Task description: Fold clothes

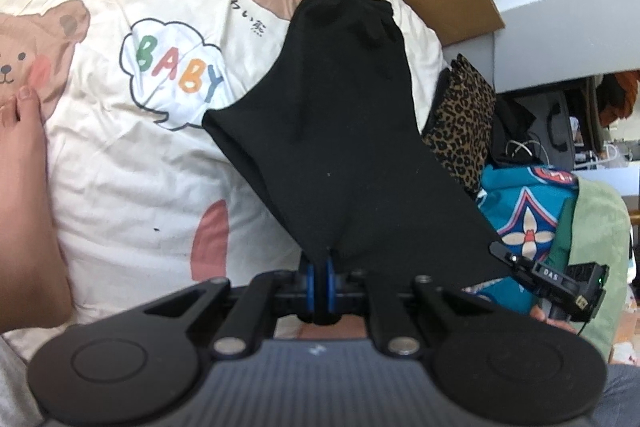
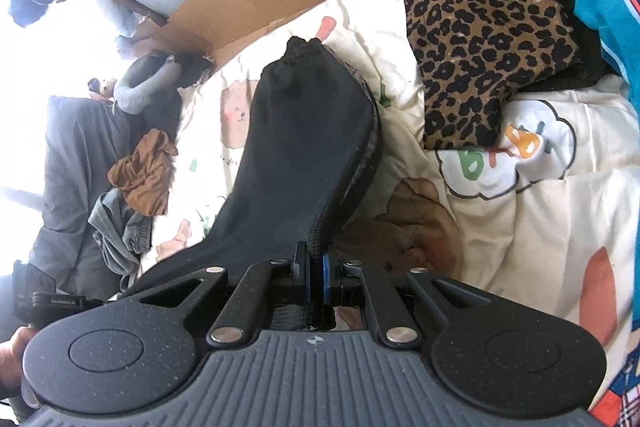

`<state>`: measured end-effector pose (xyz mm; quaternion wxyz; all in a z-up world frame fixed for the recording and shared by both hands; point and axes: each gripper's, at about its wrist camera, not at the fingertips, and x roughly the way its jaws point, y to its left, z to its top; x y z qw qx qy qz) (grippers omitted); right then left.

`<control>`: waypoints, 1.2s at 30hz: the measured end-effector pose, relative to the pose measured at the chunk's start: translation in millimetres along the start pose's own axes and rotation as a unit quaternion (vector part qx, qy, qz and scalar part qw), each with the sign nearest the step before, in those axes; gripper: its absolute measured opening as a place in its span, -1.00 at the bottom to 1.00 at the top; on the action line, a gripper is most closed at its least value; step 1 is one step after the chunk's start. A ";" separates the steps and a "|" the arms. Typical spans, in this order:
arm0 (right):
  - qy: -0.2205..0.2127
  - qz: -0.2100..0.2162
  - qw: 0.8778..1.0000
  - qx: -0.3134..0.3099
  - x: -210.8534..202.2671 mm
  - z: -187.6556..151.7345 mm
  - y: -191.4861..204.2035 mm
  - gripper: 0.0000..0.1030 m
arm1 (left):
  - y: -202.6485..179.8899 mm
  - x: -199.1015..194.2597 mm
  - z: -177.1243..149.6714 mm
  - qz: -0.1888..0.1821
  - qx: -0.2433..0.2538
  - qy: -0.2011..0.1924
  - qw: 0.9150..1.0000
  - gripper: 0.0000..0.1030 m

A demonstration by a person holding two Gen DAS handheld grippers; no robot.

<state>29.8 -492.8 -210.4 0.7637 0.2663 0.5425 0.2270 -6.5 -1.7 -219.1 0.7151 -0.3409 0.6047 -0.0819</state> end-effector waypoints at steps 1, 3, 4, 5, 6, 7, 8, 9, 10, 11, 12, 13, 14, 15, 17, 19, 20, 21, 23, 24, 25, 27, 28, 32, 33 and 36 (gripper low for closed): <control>-0.001 0.002 1.000 0.000 2.1 2.6 0.5 -0.93 | 4.8 -2.8 0.8 0.000 -0.003 -0.002 1.000 -0.88; -0.004 0.007 1.000 0.000 6.2 7.7 1.5 -0.93 | 2.5 1.8 8.2 -0.001 -0.009 -0.006 1.000 -0.88; -0.005 0.009 1.000 0.000 8.3 10.4 2.0 -0.92 | 2.7 2.2 12.3 0.000 -0.011 -0.009 1.000 -0.88; -0.005 0.011 1.000 0.000 10.6 13.6 2.6 -0.93 | 3.7 1.7 15.6 -0.001 -0.014 -0.012 1.000 -0.88; -0.006 0.012 1.000 -0.001 13.0 16.9 3.1 -0.92 | 2.0 3.6 20.6 -0.001 -0.016 -0.014 1.000 -0.89; -0.006 0.014 1.000 -0.001 15.6 20.6 3.4 -0.92 | 1.4 4.8 24.8 -0.001 -0.017 -0.014 1.000 -0.89; -0.006 0.016 1.000 -0.001 18.2 24.2 3.7 -0.93 | 0.9 6.0 29.1 -0.001 -0.017 -0.014 1.000 -0.89; -0.007 0.017 1.000 -0.001 20.8 28.0 3.9 -0.93 | 0.9 7.3 34.1 0.000 -0.014 -0.014 1.000 -0.89; -0.008 0.018 1.000 -0.002 23.3 31.7 4.1 -0.92 | 0.8 8.7 39.1 0.002 -0.011 -0.013 1.000 -0.89; -0.008 0.020 1.000 -0.002 25.9 35.5 4.3 -0.92 | -0.2 11.0 44.4 0.003 -0.009 -0.013 1.000 -0.89; -0.009 0.021 1.000 -0.003 28.4 39.2 4.4 -0.92 | -5.7 17.8 51.3 0.003 -0.007 -0.014 1.000 -0.89; -0.010 0.022 1.000 -0.004 31.0 43.0 4.6 -0.92 | -9.9 23.6 57.7 0.002 -0.005 -0.014 1.000 -0.89; -0.011 0.023 1.000 -0.002 33.9 46.1 3.8 -0.92 | -8.2 25.3 61.5 0.002 -0.007 -0.016 1.000 -0.89; -0.012 0.023 1.000 -0.001 36.9 49.2 3.0 -0.92 | -6.6 26.9 65.3 0.002 -0.008 -0.018 1.000 -0.89; -0.015 0.023 1.000 0.004 42.9 54.6 1.0 -0.92 | -3.1 30.1 73.4 0.003 -0.011 -0.022 1.000 -0.89; -0.019 0.025 0.999 0.007 48.8 59.6 -0.5 -0.92 | -0.8 34.3 81.9 0.005 -0.014 -0.026 1.000 -0.89; -0.021 0.026 0.999 0.008 51.7 62.1 -1.2 -0.92 | 1.6 35.2 86.1 0.006 -0.014 -0.027 1.000 -0.89; -0.022 0.025 0.999 0.008 55.0 65.1 -1.2 -0.92 | 3.5 36.3 90.5 0.007 -0.014 -0.027 1.000 -0.89; -0.025 0.023 0.999 0.011 61.3 70.9 -1.7 -0.92 | 2.6 43.0 101.9 0.013 -0.007 -0.025 1.000 -0.89; -0.026 0.023 0.999 0.012 64.5 74.1 -2.1 -0.92 | 1.9 46.9 107.9 0.016 -0.003 -0.024 1.000 -0.89; -0.028 0.023 0.999 0.012 68.1 77.2 -2.2 -0.92 | 1.3 50.6 114.0 0.020 0.001 -0.023 1.000 -0.89; -0.031 0.022 0.999 0.013 76.2 83.9 -2.4 -0.92 | 0.3 58.2 127.4 0.028 0.009 -0.021 0.999 -0.89; -0.032 0.021 0.999 0.013 80.7 87.4 -2.5 -0.92 | 0.1 62.2 133.9 0.031 0.012 -0.020 0.999 -0.89; -0.034 0.018 0.999 0.013 97.8 100.1 -4.2 -0.92 | 3.6 75.6 154.5 0.043 0.011 -0.021 0.999 -0.89; -0.035 0.019 0.999 0.012 102.2 103.0 -5.3 -0.92 | 4.1 78.8 158.9 0.047 0.015 -0.022 0.999 -0.89; -0.034 0.019 0.999 0.010 116.1 111.7 -10.0 -0.92 | 5.7 89.6 171.2 0.053 0.017 -0.024 0.998 -0.89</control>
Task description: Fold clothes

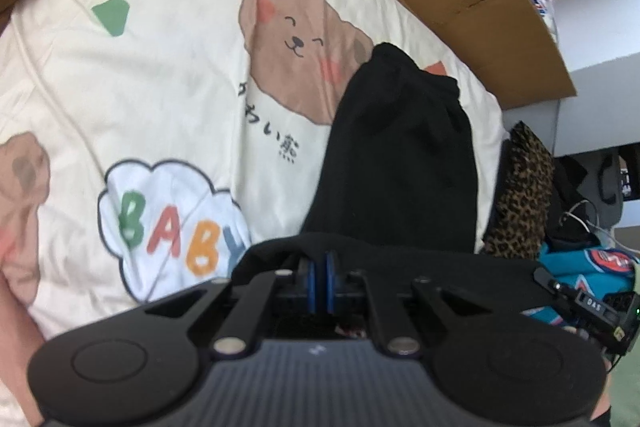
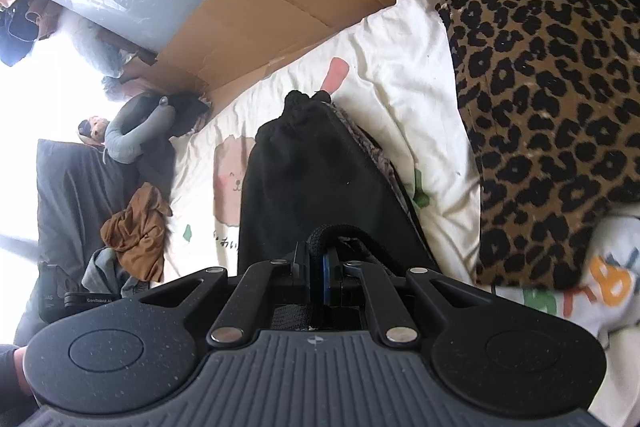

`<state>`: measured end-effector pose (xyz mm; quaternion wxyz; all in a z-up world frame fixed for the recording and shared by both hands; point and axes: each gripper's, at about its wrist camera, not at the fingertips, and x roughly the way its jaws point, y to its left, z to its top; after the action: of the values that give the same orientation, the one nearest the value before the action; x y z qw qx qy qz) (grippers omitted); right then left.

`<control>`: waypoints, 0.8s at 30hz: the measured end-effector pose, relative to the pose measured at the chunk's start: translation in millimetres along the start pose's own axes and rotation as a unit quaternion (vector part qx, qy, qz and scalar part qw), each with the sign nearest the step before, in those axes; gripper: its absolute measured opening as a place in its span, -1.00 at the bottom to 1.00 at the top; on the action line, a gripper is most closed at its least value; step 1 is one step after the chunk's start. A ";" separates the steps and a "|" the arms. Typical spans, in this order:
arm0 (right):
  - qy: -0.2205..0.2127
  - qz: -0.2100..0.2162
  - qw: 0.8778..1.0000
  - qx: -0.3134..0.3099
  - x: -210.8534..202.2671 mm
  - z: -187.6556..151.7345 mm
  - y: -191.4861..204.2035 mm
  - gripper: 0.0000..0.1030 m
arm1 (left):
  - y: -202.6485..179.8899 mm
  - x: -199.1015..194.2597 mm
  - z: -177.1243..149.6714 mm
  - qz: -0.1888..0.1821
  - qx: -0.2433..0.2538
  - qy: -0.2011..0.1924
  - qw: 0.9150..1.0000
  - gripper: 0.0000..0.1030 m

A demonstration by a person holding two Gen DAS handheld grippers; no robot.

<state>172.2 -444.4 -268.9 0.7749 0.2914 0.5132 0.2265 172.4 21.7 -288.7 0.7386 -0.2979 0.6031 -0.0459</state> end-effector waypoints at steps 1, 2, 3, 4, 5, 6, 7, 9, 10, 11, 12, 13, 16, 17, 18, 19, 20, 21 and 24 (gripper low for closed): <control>0.001 -0.001 1.000 -0.001 4.1 1.9 -1.5 -0.92 | 1.0 3.3 3.7 0.002 -0.001 -0.001 1.000 -0.89; 0.002 0.000 1.000 0.000 9.3 4.7 -3.9 -0.92 | 2.2 7.1 7.7 0.005 -0.001 -0.001 1.000 -0.89; 0.003 0.002 1.000 -0.001 13.7 6.5 -5.5 -0.92 | 3.4 12.3 12.1 0.009 -0.001 -0.001 1.000 -0.89; 0.003 0.004 1.000 -0.002 19.2 9.1 -7.1 -0.92 | 4.3 17.1 16.0 0.012 0.000 0.000 1.000 -0.89; 0.003 0.005 1.000 -0.004 24.6 11.6 -8.7 -0.92 | 5.1 22.9 19.7 0.016 0.003 0.000 1.000 -0.89; 0.002 0.005 1.000 -0.003 30.2 14.1 -10.9 -0.92 | 5.9 28.9 23.6 0.021 0.005 -0.001 1.000 -0.89; 0.001 0.005 1.000 -0.001 35.6 15.5 -13.1 -0.92 | 7.0 34.4 27.0 0.025 0.007 -0.001 1.000 -0.89; -0.001 0.002 1.000 0.005 49.0 18.7 -19.6 -0.92 | 9.8 44.8 33.4 0.033 0.009 0.000 0.999 -0.89; -0.002 0.001 1.000 0.007 55.2 19.3 -22.8 -0.92 | 11.1 49.1 36.0 0.035 0.012 0.001 0.999 -0.89; -0.003 0.001 1.000 0.009 61.4 19.9 -26.0 -0.92 | 13.8 53.0 38.1 0.036 0.014 0.003 0.999 -0.89; -0.006 -0.002 1.000 0.013 67.8 20.1 -30.4 -0.92 | 16.6 56.9 40.2 0.037 0.017 0.005 0.999 -0.89; -0.013 -0.011 1.000 0.020 72.5 19.0 -34.4 -0.92 | 19.3 60.6 42.1 0.038 0.018 0.006 0.999 -0.89; -0.033 -0.009 0.998 0.054 83.3 13.0 -44.5 -0.92 | 27.2 67.4 44.3 0.040 0.009 0.006 0.999 -0.89; -0.037 -0.007 0.998 0.053 84.2 10.6 -44.0 -0.92 | 26.8 68.2 44.6 0.041 0.011 0.005 0.999 -0.89; -0.041 -0.006 0.997 0.058 84.1 9.5 -44.3 -0.92 | 25.5 67.7 44.7 0.040 0.013 0.003 0.999 -0.89; -0.045 -0.005 0.997 0.062 84.0 8.4 -44.7 -0.92 | 24.2 67.1 45.3 0.039 0.015 0.002 0.999 -0.89; -0.049 -0.004 0.997 0.067 83.8 7.3 -44.9 -0.92 | 23.3 66.2 46.3 0.038 0.015 0.001 0.999 -0.89; -0.051 -0.005 0.996 0.068 82.4 6.9 -44.6 -0.92 | 22.6 65.3 47.5 0.038 0.015 0.001 0.999 -0.89; -0.055 -0.007 0.996 0.069 80.3 9.8 -42.5 -0.92 | 19.1 64.9 52.8 0.040 0.020 -0.002 0.999 -0.89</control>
<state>213.3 -425.3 -348.3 0.7816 0.3528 0.4860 0.1687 232.7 29.9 -349.2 0.7466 -0.2588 0.6123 -0.0275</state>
